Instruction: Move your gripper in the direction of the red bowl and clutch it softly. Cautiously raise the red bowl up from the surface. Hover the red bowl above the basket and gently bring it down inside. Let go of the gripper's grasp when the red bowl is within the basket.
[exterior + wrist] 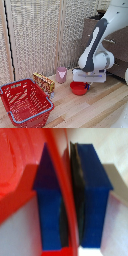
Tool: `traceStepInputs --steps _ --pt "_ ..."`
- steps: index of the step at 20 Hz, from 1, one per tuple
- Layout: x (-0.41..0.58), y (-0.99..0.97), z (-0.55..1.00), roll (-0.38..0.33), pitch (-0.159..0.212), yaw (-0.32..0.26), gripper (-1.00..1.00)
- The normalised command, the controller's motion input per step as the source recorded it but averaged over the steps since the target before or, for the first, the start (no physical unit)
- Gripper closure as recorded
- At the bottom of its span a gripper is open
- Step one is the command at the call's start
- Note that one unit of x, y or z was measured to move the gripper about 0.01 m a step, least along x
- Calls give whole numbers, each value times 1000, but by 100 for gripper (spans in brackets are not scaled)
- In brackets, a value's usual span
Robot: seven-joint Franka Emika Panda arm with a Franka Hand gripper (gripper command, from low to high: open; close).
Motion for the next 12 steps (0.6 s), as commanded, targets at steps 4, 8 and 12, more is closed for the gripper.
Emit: traceStepInputs --steps 4,8,12 --pt "118 169 734 94 5 -137 100" --pt "167 208 687 84 5 -132 100" --pt "249 298 679 32 0 -103 100"
